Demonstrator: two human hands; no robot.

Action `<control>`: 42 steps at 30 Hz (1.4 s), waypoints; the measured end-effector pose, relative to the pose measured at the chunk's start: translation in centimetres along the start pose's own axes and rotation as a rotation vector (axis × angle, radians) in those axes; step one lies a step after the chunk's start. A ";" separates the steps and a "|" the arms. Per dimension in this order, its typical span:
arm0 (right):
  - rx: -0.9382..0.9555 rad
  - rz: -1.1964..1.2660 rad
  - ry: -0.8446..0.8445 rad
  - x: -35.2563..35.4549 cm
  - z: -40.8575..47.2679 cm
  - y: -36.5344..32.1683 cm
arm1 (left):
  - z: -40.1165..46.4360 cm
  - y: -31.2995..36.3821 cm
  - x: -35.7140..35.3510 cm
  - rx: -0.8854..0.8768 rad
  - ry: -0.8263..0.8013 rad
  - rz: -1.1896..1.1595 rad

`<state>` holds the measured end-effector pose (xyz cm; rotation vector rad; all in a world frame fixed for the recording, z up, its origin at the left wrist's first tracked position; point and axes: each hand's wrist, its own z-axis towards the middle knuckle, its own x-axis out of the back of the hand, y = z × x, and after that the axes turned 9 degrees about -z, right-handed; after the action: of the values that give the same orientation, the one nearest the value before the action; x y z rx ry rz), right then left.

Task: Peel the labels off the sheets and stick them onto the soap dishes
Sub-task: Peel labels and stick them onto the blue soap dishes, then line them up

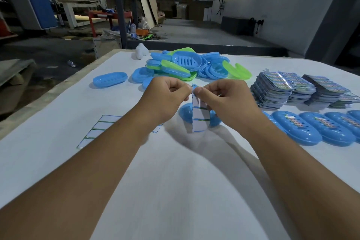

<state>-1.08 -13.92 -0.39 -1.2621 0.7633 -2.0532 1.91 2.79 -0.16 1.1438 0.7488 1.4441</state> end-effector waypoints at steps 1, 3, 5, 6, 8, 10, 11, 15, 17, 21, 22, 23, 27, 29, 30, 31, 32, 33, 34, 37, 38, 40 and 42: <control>0.002 -0.002 -0.012 0.0 -0.1 -0.3 | 0.0 0.0 -0.1 -0.010 -0.007 0.003; 0.006 -0.004 -0.025 0.2 -0.3 -0.6 | -0.1 0.0 -0.2 -0.029 -0.018 0.000; -0.001 0.004 -0.030 0.3 -0.4 -0.7 | -0.2 0.0 -0.3 -0.040 -0.025 0.006; -0.006 0.009 -0.029 0.4 -0.4 -0.8 | -0.2 0.0 -0.4 -0.043 -0.022 0.009; -0.022 0.022 -0.018 0.4 -0.4 -0.8 | -0.1 -0.1 -0.6 -0.041 -0.008 0.013; -0.042 0.042 -0.009 0.4 -0.4 -0.8 | -0.2 0.0 -0.7 -0.028 0.006 0.014; -0.052 0.046 -0.005 0.4 -0.4 -0.8 | -0.2 0.0 -0.6 -0.020 0.012 0.013; -0.104 0.078 0.012 0.6 -0.3 -0.8 | -0.1 0.1 -0.3 0.046 0.059 0.029; -0.141 0.108 0.012 0.8 -0.2 -0.8 | 0.0 0.0 -0.1 0.100 0.080 0.051; -0.209 0.196 -0.009 1.2 -0.1 -0.8 | 0.2 0.1 0.2 0.215 0.071 0.079; -0.229 0.215 -0.011 1.3 -0.1 -0.8 | 0.2 0.2 0.3 0.253 0.065 0.080; -0.251 0.232 -0.011 1.4 0.0 -0.8 | 0.3 0.3 0.3 0.287 0.063 0.076; -0.327 0.266 -0.021 1.6 0.1 -0.8 | 0.8 0.3 0.5 0.403 0.085 0.170; -0.347 0.263 -0.035 1.5 0.1 -0.7 | 0.9 0.4 0.7 0.439 0.084 0.254; -0.355 0.259 -0.046 1.5 0.1 -0.7 | 0.9 0.5 0.7 0.437 0.070 0.299; -0.362 0.253 -0.057 1.4 0.1 -0.6 | 0.9 0.4 0.8 0.410 0.047 0.355; -0.367 0.247 -0.068 1.3 0.1 -0.6 | 0.9 0.4 0.8 0.391 0.026 0.406; -0.370 0.244 -0.074 1.2 0.1 -0.6 | 0.9 0.4 0.8 0.383 0.020 0.444; -0.371 0.241 -0.075 1.2 0.1 -0.5 | 0.9 0.4 0.8 0.373 0.024 0.473; -0.370 0.232 -0.060 1.1 0.2 -0.5 | 0.8 0.4 0.8 0.361 0.015 0.516; -0.367 0.231 -0.047 1.2 0.2 -0.5 | 0.9 0.4 0.9 0.353 0.018 0.535; -0.365 0.241 -0.009 1.5 0.3 -0.4 | 0.9 0.1 1.3 0.362 0.036 0.566; -0.372 0.265 0.018 1.9 0.4 -0.2 | 1.2 -0.6 2.1 0.375 0.049 0.614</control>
<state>-1.40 -15.25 0.97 -1.2561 1.2928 -1.7618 3.34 4.79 0.22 1.7362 0.7568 1.8888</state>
